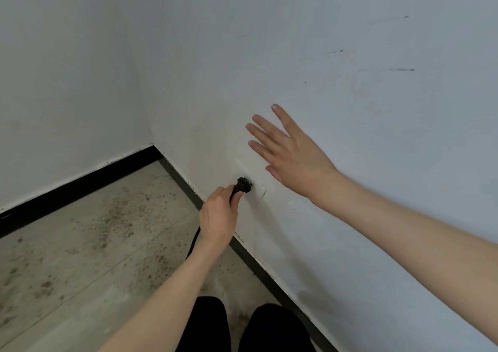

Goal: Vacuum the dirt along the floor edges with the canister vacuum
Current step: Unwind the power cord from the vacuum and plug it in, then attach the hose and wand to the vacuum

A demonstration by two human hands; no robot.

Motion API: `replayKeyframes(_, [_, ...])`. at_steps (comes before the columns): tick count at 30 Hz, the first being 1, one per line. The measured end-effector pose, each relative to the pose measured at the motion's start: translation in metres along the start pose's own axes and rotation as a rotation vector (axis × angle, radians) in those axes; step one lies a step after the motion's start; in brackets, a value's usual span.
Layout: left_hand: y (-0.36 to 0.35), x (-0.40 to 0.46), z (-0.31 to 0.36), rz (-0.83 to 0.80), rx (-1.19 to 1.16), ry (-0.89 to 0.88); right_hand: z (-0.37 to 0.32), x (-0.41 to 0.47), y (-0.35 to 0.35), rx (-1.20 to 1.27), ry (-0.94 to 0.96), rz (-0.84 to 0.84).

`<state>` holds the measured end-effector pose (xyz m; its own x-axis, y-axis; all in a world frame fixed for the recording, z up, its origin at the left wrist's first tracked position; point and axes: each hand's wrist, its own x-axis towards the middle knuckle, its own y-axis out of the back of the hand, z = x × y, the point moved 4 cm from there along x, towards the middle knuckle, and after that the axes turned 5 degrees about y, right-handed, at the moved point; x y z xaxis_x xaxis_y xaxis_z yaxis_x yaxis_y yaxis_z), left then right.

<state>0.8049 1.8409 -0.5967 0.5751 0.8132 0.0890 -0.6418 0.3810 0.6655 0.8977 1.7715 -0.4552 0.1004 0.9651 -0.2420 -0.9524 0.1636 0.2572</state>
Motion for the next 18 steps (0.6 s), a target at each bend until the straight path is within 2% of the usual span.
replayKeyframes(7, [0.0,0.002,0.009,0.006,0.05,-0.059,0.0,0.0,0.0,-0.002,0.006,0.002])
replayKeyframes(12, [-0.003,0.006,0.017,0.003,0.045,-0.037,-0.001,0.001,-0.003,-0.003,0.007,-0.014])
replayKeyframes(18, [-0.001,0.009,0.021,-0.09,0.17,-0.002,-0.003,0.003,-0.007,0.008,-0.005,-0.01])
